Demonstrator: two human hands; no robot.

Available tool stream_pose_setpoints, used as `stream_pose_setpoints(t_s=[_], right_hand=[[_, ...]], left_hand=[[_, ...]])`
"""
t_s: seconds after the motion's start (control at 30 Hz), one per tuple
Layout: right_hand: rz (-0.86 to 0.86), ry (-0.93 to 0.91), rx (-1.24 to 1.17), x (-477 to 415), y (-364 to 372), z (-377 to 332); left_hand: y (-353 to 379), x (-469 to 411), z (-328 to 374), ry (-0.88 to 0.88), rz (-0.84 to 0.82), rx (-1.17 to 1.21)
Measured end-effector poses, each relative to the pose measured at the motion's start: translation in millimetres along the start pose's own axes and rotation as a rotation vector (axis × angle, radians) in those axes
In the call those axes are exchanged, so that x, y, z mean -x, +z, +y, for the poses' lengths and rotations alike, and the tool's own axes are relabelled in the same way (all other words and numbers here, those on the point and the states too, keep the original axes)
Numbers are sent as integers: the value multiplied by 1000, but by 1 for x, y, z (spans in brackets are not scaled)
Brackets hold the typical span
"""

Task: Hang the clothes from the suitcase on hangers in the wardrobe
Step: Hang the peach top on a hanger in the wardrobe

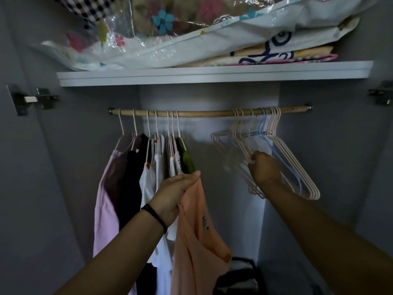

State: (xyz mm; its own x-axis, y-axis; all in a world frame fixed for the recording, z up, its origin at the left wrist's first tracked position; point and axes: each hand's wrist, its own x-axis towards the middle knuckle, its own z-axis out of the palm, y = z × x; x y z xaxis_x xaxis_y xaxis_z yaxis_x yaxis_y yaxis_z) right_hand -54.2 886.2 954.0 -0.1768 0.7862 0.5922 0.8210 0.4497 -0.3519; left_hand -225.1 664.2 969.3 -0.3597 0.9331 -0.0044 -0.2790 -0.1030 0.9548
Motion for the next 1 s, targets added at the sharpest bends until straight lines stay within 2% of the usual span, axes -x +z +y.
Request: stream_pose_setpoints(t_s=[0.2,0.53,0.73,0.83,0.9,1.0], right_hand=[[10,-42,154,-2,6,1],[-14,43,58,-2,16,4],[-99,137,-257,-2,25,-3],[-152,204,-580,-2,26,-10],[-135,213,-727,0,26,-13],[-89,170,-815,4,22,-20]], left_hand=[[-5,-11,0,-23,-57,32],[-5,-20,-1,-27,-86,-17],[-7,-23,-1,-54,-74,-21],[-9,-22,0,-55,-70,-4],[-10,-20,1,-57,-82,17],[-12,-17,2,-68,-89,29]])
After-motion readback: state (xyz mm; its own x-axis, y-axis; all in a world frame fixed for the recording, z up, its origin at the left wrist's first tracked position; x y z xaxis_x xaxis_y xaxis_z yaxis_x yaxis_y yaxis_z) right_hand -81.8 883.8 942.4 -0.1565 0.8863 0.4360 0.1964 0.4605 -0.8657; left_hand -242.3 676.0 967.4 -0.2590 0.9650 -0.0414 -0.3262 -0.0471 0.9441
